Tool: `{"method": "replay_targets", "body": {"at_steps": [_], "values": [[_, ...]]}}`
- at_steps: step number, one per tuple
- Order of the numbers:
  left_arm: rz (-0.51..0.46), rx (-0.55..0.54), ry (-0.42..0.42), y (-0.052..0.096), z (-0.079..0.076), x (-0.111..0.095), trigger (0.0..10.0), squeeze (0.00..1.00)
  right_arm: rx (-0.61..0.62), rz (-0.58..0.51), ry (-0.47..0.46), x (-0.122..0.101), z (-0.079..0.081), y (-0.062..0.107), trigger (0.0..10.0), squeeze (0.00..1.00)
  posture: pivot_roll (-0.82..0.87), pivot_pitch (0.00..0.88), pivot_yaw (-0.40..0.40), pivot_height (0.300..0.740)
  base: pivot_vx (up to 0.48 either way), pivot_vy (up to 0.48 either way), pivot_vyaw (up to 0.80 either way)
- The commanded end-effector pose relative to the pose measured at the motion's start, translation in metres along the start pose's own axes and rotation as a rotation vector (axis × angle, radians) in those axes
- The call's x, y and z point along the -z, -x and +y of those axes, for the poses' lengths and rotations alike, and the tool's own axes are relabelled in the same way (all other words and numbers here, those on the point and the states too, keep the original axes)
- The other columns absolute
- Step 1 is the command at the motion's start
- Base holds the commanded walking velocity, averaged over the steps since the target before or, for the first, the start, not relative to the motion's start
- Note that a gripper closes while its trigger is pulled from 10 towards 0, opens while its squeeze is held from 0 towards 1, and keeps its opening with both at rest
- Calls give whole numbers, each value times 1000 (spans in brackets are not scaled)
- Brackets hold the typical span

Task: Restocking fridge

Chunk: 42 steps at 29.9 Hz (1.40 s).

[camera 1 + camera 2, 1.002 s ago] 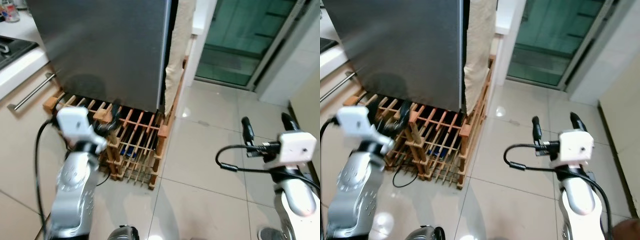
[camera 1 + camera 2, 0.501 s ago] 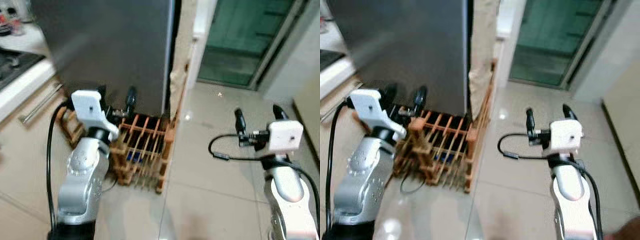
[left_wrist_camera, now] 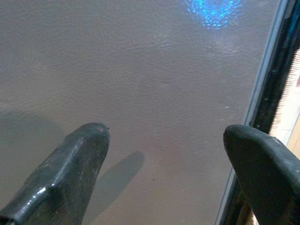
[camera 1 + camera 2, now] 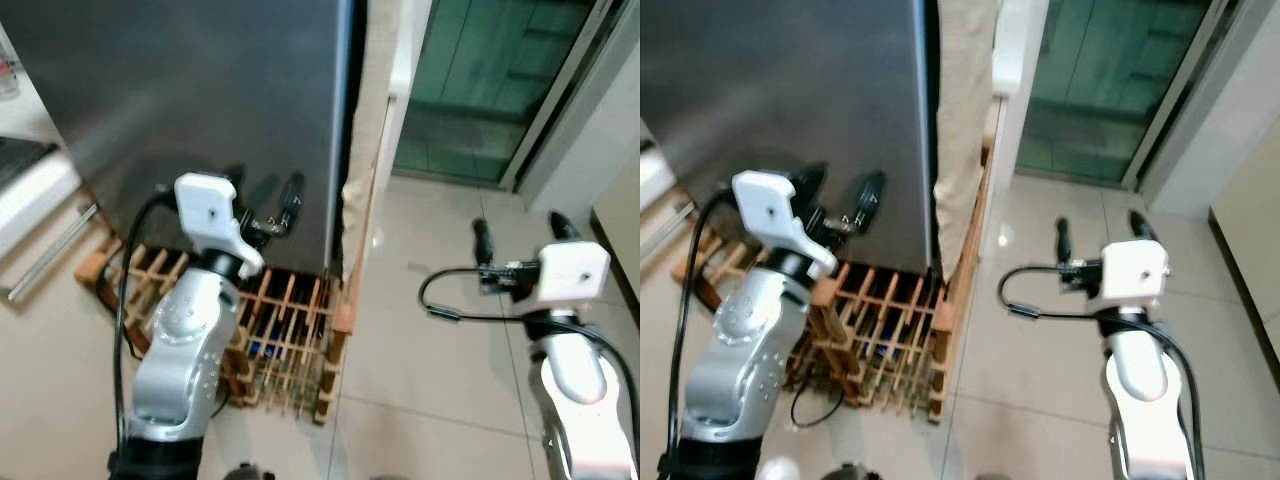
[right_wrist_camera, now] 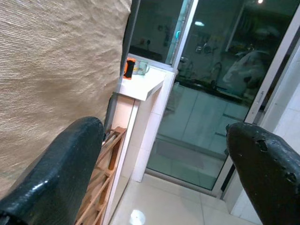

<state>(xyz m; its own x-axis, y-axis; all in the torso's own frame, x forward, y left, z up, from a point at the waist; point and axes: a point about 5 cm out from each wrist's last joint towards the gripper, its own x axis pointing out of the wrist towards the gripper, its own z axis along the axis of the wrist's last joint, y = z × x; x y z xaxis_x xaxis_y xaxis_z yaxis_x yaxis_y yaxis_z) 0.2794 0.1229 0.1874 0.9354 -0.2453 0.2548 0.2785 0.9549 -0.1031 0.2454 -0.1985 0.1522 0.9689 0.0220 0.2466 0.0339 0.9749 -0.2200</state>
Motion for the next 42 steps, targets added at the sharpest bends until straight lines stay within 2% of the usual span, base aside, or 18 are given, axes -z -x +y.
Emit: {"method": "replay_targets", "body": {"at_steps": [1,7,9,14,17,24,28,31,32,33,34,35,37,40,42], "values": [[-16,12,18,-3,-4,-3,10000,0,7,37,4,5,-5,1,10000,0,-161,38,-23,740,0,0,-600],[-19,15,22,-4,-6,-2,10000,0,-7,28,2,3,-4,-1,10000,0,-158,38,-28,740,0,0,-565],[-21,29,0,-6,-8,-2,10000,0,-18,28,8,3,-3,-3,10000,0,-156,38,-30,740,0,0,-550],[-49,84,7,-11,-18,-7,10000,0,-38,13,9,1,1,-5,10000,0,-162,37,-29,727,259,-364,-198],[-65,84,10,-11,-18,-8,10000,0,-36,16,11,1,1,-5,10000,0,-165,39,-27,727,0,-424,0],[-39,50,21,-14,-9,-3,10000,0,-48,43,-4,5,2,-8,10000,0,-166,44,-32,727,0,0,0],[-34,50,17,-14,-10,-2,10000,0,-52,57,-10,7,2,-8,10000,0,-166,45,-32,727,0,0,-648],[-10,6,-1,-17,-8,2,10000,0,-59,52,-11,7,3,-8,10000,0,-167,53,-33,727,0,0,-217],[0,-21,3,-20,-6,3,10000,0,-62,51,-11,7,4,-9,10000,0,-167,53,-33,727,0,0,0],[16,-46,20,-29,-7,5,10000,0,-69,52,-11,8,5,-9,10000,0,-163,56,-37,727,0,0,0],[16,-46,20,-29,-7,5,10000,0,-69,52,-11,8,5,-9,10000,0,-163,56,-37,727,0,0,0],[23,-26,38,-41,-13,5,10000,0,-76,53,-14,8,6,-10,10000,0,-166,56,-41,727,0,0,0],[31,-4,51,-53,-20,6,10000,0,-79,51,-15,8,7,-12,10000,0,-171,56,-42,727,0,0,0],[37,7,53,-62,-24,6,10000,0,-81,48,-15,7,7,-12,10000,0,-180,56,-40,727,0,0,0],[39,17,83,-73,-32,4,10000,0,-76,43,-15,7,7,-13,10000,0,-188,57,-37,727,0,0,0]]}}
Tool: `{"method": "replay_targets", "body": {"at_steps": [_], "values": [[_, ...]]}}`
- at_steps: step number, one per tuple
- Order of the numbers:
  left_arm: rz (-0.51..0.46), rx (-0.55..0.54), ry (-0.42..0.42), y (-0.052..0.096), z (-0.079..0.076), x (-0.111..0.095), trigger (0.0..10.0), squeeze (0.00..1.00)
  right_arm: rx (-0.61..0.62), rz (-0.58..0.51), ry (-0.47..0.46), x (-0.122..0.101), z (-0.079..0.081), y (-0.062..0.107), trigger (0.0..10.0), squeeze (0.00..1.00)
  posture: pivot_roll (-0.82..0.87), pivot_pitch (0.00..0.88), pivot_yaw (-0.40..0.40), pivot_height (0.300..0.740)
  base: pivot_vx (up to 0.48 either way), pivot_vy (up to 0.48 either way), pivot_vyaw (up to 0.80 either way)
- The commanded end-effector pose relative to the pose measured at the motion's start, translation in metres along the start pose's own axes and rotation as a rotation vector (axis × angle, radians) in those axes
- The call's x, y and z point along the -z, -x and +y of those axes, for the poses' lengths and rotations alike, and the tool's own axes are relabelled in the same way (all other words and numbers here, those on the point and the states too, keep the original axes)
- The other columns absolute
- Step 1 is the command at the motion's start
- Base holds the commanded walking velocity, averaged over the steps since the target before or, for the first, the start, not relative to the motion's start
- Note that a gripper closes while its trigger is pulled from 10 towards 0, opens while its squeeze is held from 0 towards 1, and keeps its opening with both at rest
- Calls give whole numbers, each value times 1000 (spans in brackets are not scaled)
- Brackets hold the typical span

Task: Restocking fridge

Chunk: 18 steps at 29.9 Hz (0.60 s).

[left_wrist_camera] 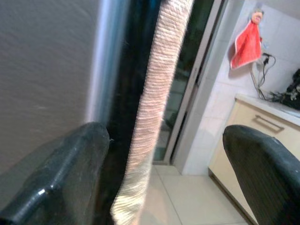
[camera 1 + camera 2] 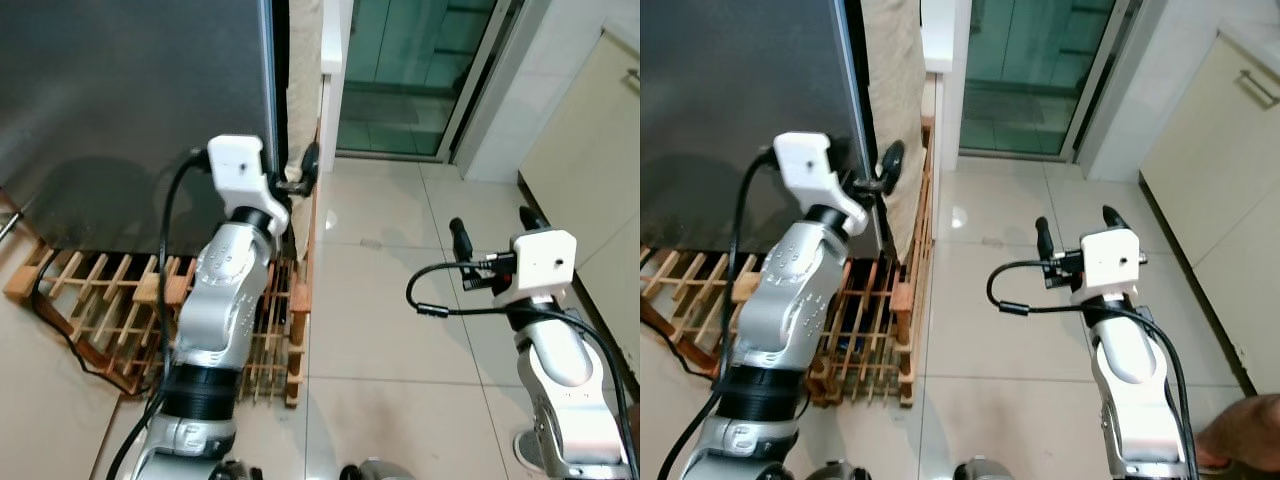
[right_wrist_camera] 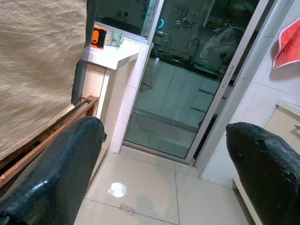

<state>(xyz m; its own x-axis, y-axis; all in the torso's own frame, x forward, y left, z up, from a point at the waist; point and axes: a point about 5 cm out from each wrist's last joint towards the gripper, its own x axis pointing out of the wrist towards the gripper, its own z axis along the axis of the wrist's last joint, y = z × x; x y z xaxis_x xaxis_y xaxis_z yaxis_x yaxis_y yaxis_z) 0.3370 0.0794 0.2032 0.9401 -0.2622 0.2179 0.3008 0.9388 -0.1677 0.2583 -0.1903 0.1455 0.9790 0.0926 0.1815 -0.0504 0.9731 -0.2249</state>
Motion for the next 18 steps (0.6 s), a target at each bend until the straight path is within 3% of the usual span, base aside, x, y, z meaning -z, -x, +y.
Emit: {"method": "replay_targets", "body": {"at_steps": [1,7,13,15,17,18], "values": [[-4,15,25,-8,-9,-2,10000,0,10,-6,-1,-1,-3,-2,10000,0,-188,57,-37,727,0,0,0],[-14,45,42,-19,-22,-5,10000,0,24,-6,3,-2,-4,1,10000,0,-207,60,-29,727,0,0,0],[6,-27,33,-30,-23,-1,10000,0,25,-3,3,-1,-5,1,10000,0,-205,63,-30,727,0,0,0],[40,62,120,-38,-43,6,10000,0,22,-1,1,0,-4,-1,10000,0,-206,62,-36,727,0,0,0],[49,264,236,-42,-77,7,10000,0,17,-4,0,0,-3,-2,10000,0,-208,62,-36,727,0,0,0],[45,364,255,-43,-92,4,10000,0,16,-5,0,-1,-3,-2,10000,0,-217,56,-36,727,0,0,0]]}}
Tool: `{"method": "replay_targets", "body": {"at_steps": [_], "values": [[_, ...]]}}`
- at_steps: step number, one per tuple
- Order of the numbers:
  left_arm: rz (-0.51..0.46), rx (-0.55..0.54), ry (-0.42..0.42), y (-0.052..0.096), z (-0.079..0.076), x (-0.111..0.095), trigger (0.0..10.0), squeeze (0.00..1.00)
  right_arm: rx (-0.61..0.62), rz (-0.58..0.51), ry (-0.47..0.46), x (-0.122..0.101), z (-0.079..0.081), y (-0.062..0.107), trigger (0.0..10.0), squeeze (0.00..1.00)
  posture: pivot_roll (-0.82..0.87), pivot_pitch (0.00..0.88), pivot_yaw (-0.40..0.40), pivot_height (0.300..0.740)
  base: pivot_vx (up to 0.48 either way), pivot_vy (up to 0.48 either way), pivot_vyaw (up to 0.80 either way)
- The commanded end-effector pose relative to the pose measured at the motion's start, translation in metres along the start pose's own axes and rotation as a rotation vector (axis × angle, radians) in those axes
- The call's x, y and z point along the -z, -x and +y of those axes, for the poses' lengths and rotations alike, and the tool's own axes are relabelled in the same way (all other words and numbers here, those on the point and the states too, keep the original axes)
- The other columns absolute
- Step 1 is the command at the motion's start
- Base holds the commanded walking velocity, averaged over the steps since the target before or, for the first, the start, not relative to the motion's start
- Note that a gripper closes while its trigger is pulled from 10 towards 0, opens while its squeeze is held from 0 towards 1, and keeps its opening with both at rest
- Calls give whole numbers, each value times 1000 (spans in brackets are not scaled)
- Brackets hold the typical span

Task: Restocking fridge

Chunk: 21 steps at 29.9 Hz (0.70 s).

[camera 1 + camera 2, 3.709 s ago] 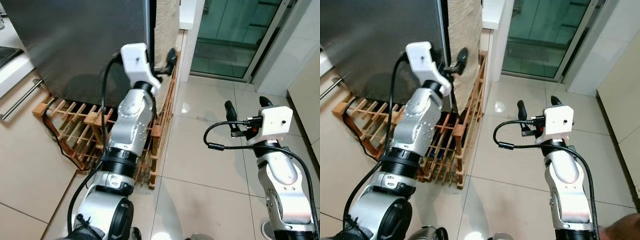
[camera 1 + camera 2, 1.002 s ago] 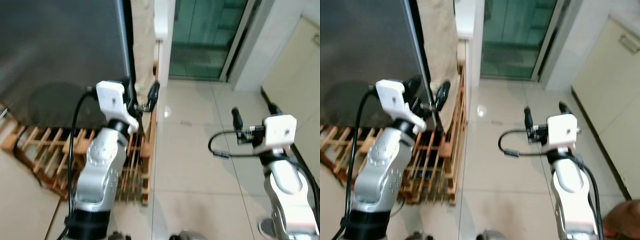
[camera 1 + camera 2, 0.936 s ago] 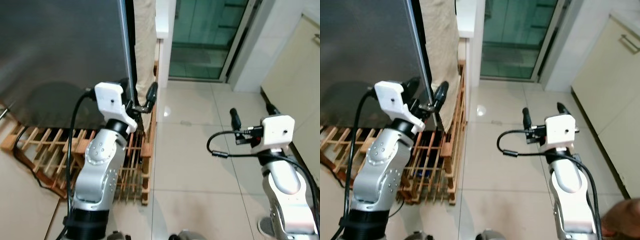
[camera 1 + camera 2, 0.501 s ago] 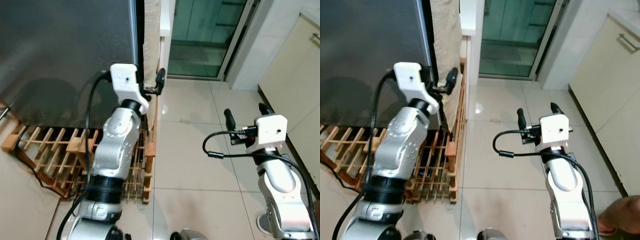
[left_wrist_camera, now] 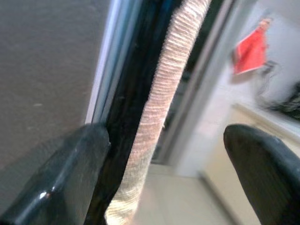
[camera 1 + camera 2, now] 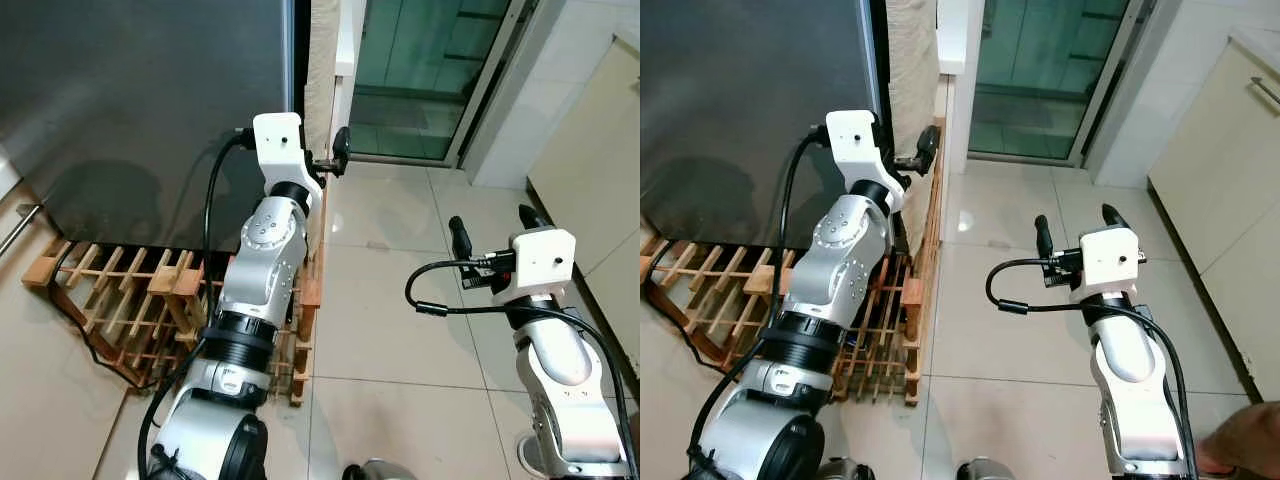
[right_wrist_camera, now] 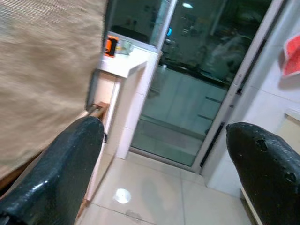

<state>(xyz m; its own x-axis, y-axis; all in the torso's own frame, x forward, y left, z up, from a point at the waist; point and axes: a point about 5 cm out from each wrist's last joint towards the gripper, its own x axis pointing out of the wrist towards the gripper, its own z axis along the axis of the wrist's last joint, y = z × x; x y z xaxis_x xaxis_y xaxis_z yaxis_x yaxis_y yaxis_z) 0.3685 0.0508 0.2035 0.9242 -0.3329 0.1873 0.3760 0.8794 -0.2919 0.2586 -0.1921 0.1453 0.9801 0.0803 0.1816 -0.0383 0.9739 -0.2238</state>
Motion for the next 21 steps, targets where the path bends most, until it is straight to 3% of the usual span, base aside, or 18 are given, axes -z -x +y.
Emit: {"method": "replay_targets", "body": {"at_steps": [1,3,4,6,9,12,14,16,19,20,21], "values": [[19,394,116,-12,-90,3,10000,0,4,-9,-1,-1,-2,-3,10000,0,-220,55,-36,727,0,0,0],[20,521,166,-14,-113,-1,10000,0,7,-8,-1,-1,-2,-1,10000,0,-236,45,-31,727,0,0,0],[36,698,221,-10,-140,-3,10000,0,16,0,5,0,-4,2,10000,0,-249,42,-25,727,0,0,0],[10,821,280,-4,-157,-8,10000,0,29,11,12,3,-7,5,10000,0,-281,36,-8,727,0,0,0],[5,874,307,-2,-169,-9,10000,0,53,34,12,8,-11,7,10000,0,-295,31,-1,727,0,0,0],[-1,1227,350,29,-230,-14,10000,0,226,101,-27,20,-41,19,10000,0,-349,26,32,727,0,0,0],[-19,1368,361,43,-246,-18,10000,0,269,109,-28,21,-49,26,10000,0,-362,31,46,727,0,0,0],[-23,1385,340,45,-246,-17,10000,0,267,115,-25,22,-48,28,10000,0,-357,34,44,727,0,0,0],[-18,1192,261,28,-221,-8,10000,0,254,116,-37,23,-41,25,10000,0,-347,42,39,727,0,0,0],[-18,1192,261,28,-221,-8,10000,0,254,116,-37,23,-41,25,10000,0,-347,42,39,727,0,0,0],[-36,1005,230,14,-177,-8,10000,0,225,86,-33,18,-34,20,10000,0,-327,51,38,727,0,0,0]]}}
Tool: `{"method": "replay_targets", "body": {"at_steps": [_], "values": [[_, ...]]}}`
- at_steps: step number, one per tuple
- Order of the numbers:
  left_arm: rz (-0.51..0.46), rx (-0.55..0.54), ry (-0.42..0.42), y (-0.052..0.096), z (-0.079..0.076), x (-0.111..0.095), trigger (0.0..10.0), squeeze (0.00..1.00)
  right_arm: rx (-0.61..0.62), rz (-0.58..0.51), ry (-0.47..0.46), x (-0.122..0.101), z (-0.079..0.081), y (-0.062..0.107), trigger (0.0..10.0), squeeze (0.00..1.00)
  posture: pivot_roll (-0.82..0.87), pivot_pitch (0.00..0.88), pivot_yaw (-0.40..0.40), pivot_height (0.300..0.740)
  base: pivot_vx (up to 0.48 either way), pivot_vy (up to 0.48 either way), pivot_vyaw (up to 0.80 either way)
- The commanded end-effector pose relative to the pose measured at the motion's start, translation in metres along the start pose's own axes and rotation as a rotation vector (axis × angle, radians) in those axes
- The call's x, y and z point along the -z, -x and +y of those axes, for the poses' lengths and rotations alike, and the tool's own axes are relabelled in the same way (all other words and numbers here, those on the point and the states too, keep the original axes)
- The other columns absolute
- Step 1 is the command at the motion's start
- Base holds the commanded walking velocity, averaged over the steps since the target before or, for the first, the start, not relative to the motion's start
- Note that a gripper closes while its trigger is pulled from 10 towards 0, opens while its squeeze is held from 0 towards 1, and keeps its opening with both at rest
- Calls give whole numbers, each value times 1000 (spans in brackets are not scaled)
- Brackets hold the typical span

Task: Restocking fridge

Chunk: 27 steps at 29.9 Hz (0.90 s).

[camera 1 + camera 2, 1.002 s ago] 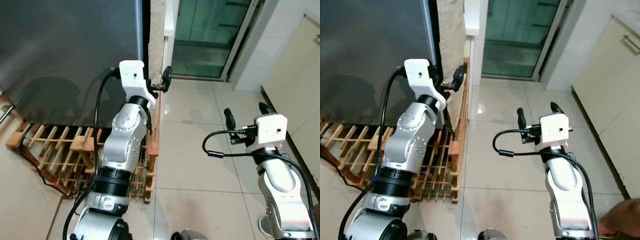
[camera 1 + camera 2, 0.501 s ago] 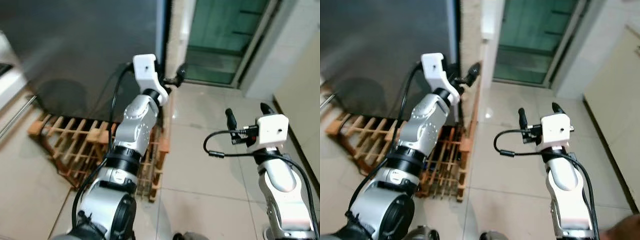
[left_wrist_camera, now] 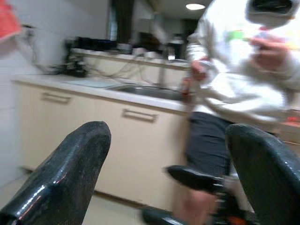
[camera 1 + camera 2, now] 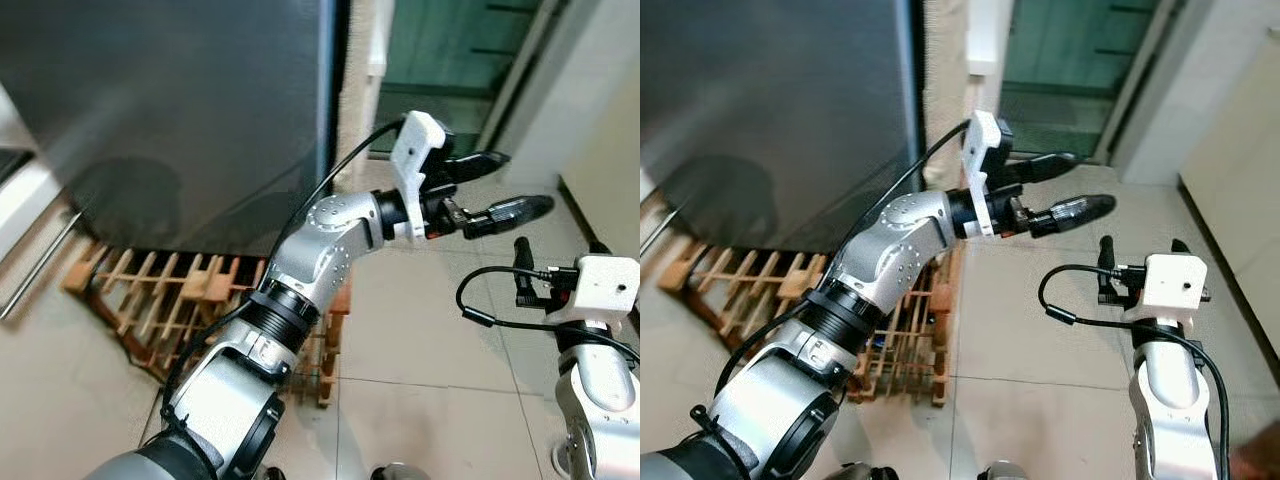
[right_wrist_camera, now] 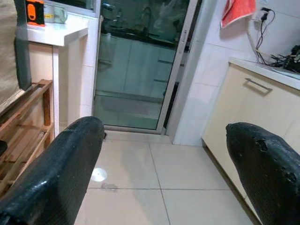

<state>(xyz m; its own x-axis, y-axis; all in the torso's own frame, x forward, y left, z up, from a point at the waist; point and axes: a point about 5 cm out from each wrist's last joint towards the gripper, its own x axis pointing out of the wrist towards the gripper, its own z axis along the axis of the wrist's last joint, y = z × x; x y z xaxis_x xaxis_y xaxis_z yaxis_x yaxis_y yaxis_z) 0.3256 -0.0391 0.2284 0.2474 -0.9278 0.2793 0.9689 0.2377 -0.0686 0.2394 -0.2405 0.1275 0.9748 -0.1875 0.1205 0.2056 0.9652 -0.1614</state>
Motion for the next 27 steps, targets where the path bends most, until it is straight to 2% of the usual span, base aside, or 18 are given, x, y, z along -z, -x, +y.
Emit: {"method": "replay_targets", "body": {"at_steps": [1,2,3,4,6,7,8,9,11,12,13,15,23,25,26,27], "values": [[-199,83,130,-54,-52,-13,10000,0,-27,-25,-10,-6,10,-3,10000,0,-327,51,38,727,0,0,0],[-199,83,130,-54,-52,-13,10000,0,-27,-25,-10,-6,10,-3,10000,0,-327,51,38,727,0,0,0],[-233,-61,111,-16,-23,-20,10000,0,-55,-57,-3,-13,16,-4,10000,0,-297,59,34,727,0,0,0],[-257,-170,104,15,-5,-25,10000,0,-63,-67,-8,-16,17,-5,10000,0,-270,66,27,727,0,0,0],[-267,-337,74,61,12,-28,10000,0,-70,-70,-17,-17,18,-6,10000,0,-245,70,17,727,0,0,0],[-255,-426,47,82,17,-25,10000,0,-78,-65,-21,-16,19,-8,10000,0,-235,71,12,727,0,0,0],[-255,-426,47,82,17,-25,10000,0,-78,-65,-21,-16,19,-8,10000,0,-235,71,12,727,0,0,0],[-227,-542,13,105,21,-18,10000,0,-91,-55,-27,-14,21,-9,10000,0,-201,74,-7,727,0,0,0],[-217,-576,7,109,22,-15,10000,0,-96,-51,-29,-13,22,-10,10000,0,-201,74,-7,727,0,0,0],[-133,-721,-64,117,27,0,10000,0,-120,-43,-37,-11,27,-15,10000,0,-169,71,-28,727,0,0,0],[-133,-721,-64,117,27,0,10000,0,-120,-43,-37,-11,27,-15,10000,0,-169,71,-28,727,0,0,0],[-78,-801,-110,114,29,6,10000,0,-141,-50,-36,-13,32,-20,10000,0,-161,66,-35,727,0,0,0],[-92,-813,-90,107,29,2,10000,0,-145,-56,-39,-15,35,-26,10000,0,-161,59,-39,727,0,0,0],[-91,-815,-94,95,29,2,10000,0,-146,-60,-40,-15,35,-25,10000,0,-166,57,-37,727,0,0,0],[-91,-815,-94,95,29,2,10000,0,-146,-60,-40,-15,35,-25,10000,0,-166,57,-37,727,0,0,0],[-87,-798,-110,83,31,2,10000,0,-144,-60,-39,-14,35,-24,10000,0,-174,54,-37,727,0,0,0]]}}
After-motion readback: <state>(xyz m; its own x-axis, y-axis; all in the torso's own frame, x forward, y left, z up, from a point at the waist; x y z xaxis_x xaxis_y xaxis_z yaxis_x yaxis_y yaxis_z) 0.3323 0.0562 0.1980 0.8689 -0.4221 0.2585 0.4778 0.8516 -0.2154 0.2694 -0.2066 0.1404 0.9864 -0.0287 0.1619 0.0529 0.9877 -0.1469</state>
